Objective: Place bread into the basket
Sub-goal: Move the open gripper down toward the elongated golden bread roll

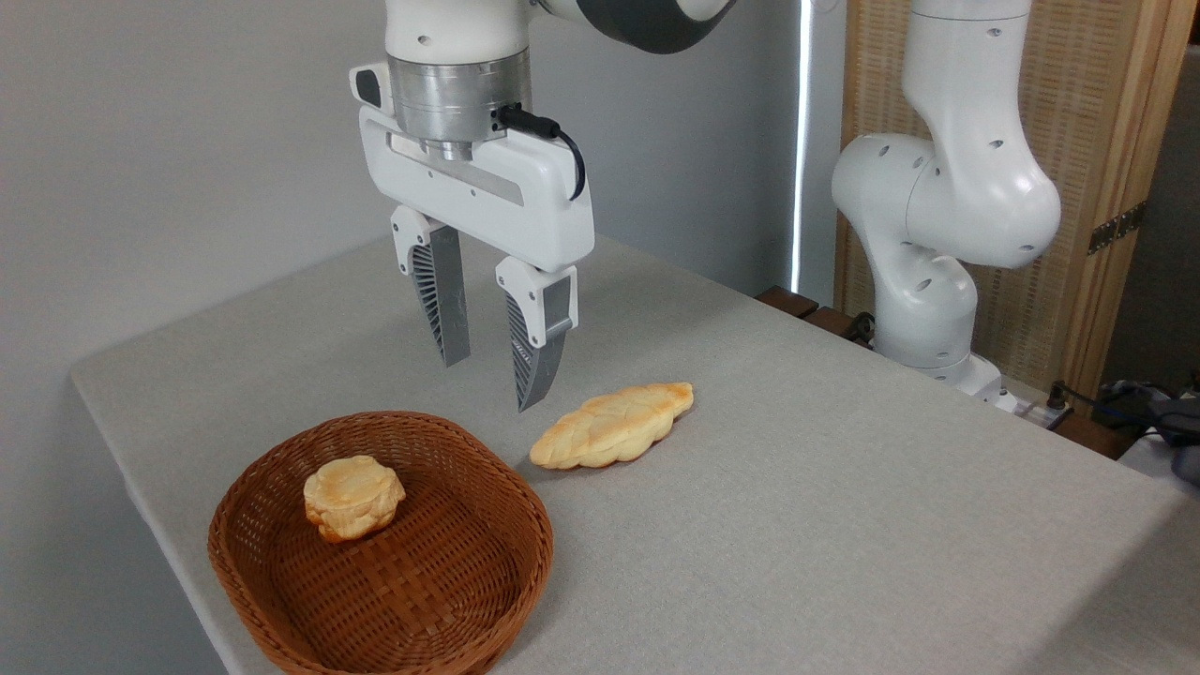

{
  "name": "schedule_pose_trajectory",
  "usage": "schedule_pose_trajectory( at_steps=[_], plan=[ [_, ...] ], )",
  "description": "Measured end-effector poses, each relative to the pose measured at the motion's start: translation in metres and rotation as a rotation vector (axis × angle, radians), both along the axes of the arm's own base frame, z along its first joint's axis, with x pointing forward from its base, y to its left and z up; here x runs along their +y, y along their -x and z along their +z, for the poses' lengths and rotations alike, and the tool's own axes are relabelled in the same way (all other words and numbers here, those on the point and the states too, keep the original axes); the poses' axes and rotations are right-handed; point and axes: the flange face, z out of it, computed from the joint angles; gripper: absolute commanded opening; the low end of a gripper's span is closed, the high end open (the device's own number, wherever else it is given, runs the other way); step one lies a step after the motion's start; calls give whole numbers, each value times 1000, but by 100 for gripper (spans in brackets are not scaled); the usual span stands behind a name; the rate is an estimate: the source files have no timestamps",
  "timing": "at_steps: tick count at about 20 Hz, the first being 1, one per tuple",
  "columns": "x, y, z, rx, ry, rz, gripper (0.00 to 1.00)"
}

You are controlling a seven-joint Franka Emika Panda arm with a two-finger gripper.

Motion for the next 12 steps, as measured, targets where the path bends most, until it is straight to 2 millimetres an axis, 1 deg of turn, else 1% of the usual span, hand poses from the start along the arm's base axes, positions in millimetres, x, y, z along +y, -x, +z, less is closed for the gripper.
schedule_pose_trajectory(
  at_steps=[2,6,12],
  plan=[
    [2,1,0,13,0,2,100],
    [18,8,-1,58,4,26,100],
    [17,9,-1,58,3,24,100]
  ],
)
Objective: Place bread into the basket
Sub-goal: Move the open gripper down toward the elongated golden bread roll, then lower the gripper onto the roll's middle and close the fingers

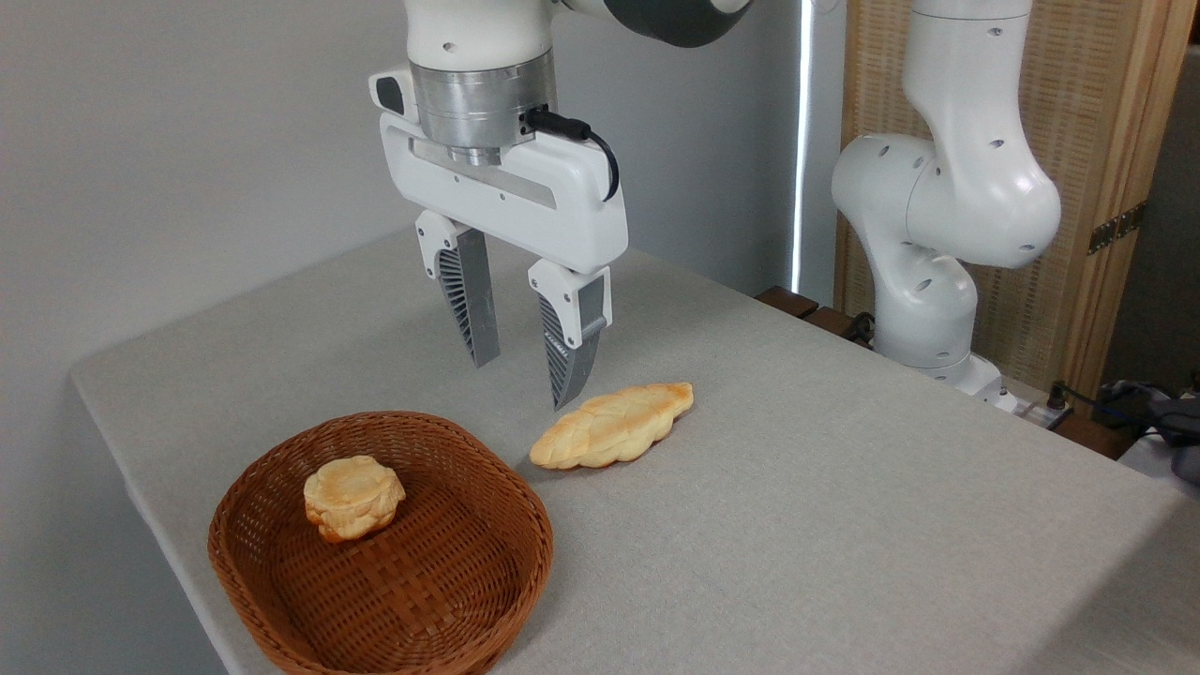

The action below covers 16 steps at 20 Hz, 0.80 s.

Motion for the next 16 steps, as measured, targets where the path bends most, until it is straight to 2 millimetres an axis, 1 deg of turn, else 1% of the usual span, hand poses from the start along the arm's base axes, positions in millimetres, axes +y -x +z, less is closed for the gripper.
schedule_pose_trajectory(
  at_steps=[4,8,9,11,16],
  plan=[
    [-4,0,-3,8,0,-7,100],
    [-7,1,-13,29,0,-15,100],
    [-9,2,-18,38,0,-23,100],
    [-13,6,-35,72,0,-59,100],
    [-20,17,-63,123,4,-147,100]
  ],
)
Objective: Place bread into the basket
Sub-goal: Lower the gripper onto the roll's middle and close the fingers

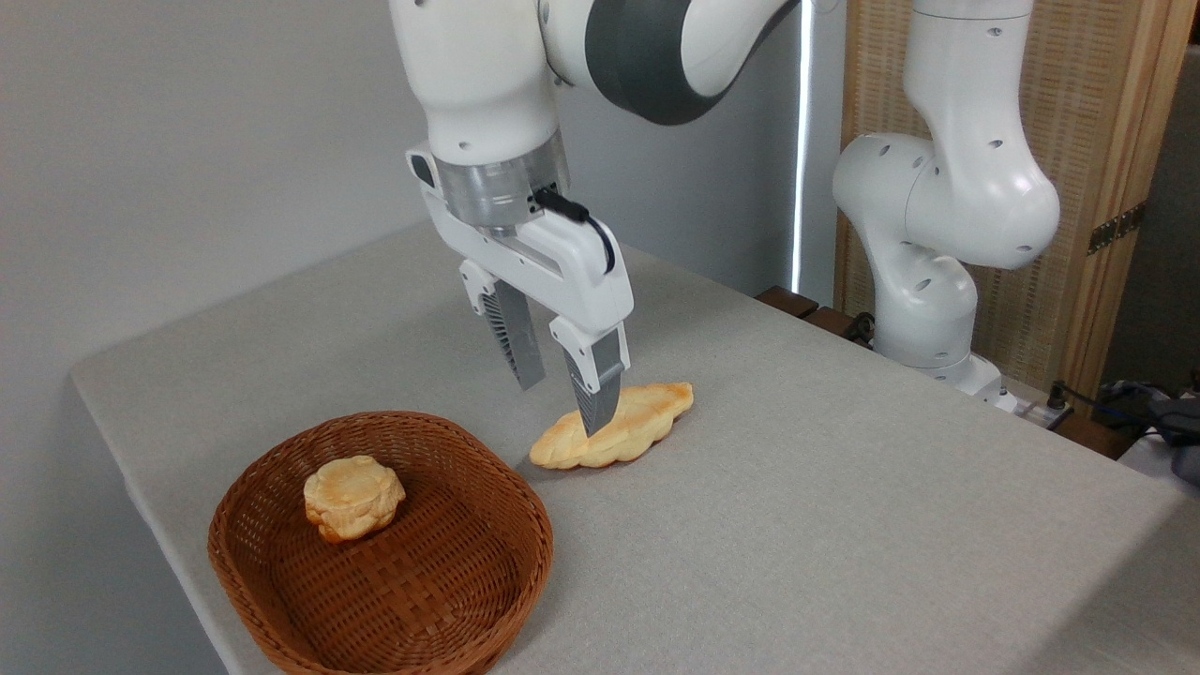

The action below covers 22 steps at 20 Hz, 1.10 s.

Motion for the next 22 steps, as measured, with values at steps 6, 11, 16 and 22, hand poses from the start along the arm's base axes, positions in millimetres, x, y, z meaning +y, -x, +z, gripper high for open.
schedule_pose_trajectory(
  at_steps=[6,11,16,22],
  plan=[
    [-35,22,-36,38,11,-179,100],
    [-60,33,-60,59,11,-247,100],
    [-70,40,-84,62,-6,-277,100],
    [-68,40,-97,74,-38,-292,100]
  ],
)
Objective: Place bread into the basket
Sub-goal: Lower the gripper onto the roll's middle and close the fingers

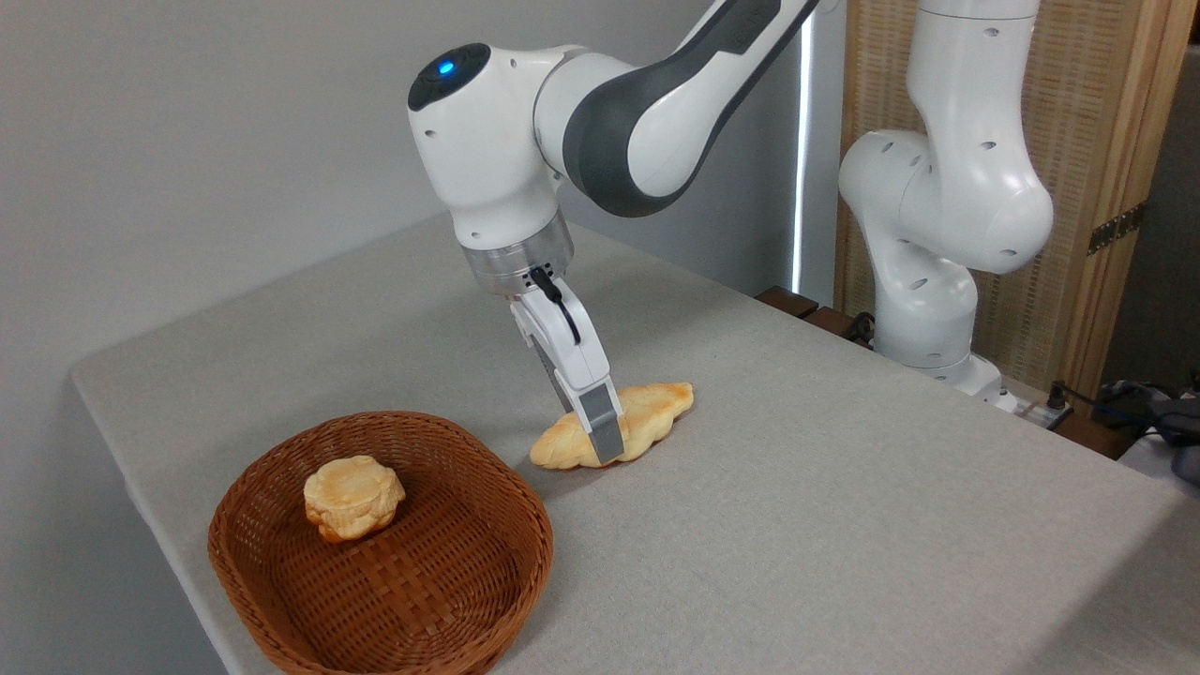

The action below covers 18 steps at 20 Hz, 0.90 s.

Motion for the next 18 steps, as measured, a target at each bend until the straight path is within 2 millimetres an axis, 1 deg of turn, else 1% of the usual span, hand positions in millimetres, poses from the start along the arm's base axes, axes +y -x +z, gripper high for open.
schedule_pose_trajectory(
  at_steps=[6,7,9,10,11,14,18],
  plan=[
    [0,-1,-7,13,-4,-2,100],
    [-1,-1,-7,13,-4,-3,94],
    [-3,-1,-8,14,-4,-8,55],
    [-4,-1,-8,14,-7,-11,41],
    [-4,-1,-8,14,-10,-14,35],
    [-4,-1,-8,13,-13,-16,33],
    [-4,-1,-8,13,-13,-16,35]
  ],
)
